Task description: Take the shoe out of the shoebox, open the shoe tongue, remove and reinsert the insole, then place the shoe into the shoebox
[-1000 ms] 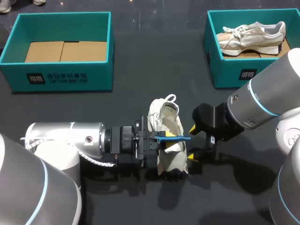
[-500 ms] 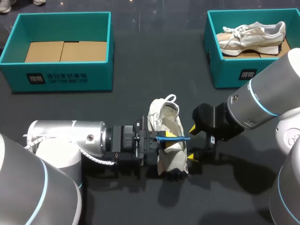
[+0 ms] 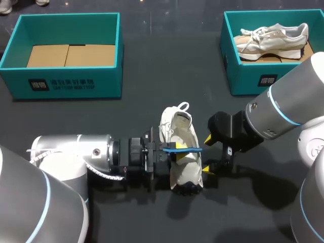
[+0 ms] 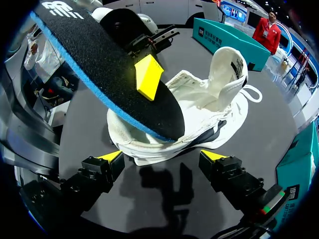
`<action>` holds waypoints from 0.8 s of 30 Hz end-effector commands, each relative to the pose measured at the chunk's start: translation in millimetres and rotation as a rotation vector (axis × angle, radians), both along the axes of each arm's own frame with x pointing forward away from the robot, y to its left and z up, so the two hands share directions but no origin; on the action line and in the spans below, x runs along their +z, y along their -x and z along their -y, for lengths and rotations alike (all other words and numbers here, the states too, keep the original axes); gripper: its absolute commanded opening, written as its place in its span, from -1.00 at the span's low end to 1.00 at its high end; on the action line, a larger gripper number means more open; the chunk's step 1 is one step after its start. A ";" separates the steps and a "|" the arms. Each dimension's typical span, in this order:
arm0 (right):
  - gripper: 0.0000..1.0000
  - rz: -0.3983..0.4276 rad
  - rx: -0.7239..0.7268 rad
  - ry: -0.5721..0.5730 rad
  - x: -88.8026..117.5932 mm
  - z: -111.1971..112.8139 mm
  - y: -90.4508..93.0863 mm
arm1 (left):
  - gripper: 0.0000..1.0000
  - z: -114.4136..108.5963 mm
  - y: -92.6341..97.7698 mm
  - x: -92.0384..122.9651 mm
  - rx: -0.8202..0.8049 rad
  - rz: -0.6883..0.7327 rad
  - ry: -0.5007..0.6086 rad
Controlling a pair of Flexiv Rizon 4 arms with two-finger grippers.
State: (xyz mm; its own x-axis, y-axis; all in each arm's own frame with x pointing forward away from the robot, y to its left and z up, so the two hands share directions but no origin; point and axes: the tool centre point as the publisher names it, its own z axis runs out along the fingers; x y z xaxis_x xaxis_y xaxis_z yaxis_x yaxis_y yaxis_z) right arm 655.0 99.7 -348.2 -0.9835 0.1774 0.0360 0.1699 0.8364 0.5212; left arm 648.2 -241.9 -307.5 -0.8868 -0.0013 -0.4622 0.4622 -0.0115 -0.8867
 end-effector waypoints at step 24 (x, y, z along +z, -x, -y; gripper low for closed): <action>1.00 0.001 -0.002 0.004 -0.5 -1.4 1.0 | -1.00 1.3 -20.0 -31.4 0.029 0.044 -0.026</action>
State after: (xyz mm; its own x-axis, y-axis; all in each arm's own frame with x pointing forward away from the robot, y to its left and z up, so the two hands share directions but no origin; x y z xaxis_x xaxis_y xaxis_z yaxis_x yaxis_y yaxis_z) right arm 655.0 99.7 -348.3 -0.9835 0.1774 0.0360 0.1699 0.8364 0.5212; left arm 665.6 -238.2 -333.8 -0.8635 -0.0140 -0.5041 0.5038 0.0223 -0.8636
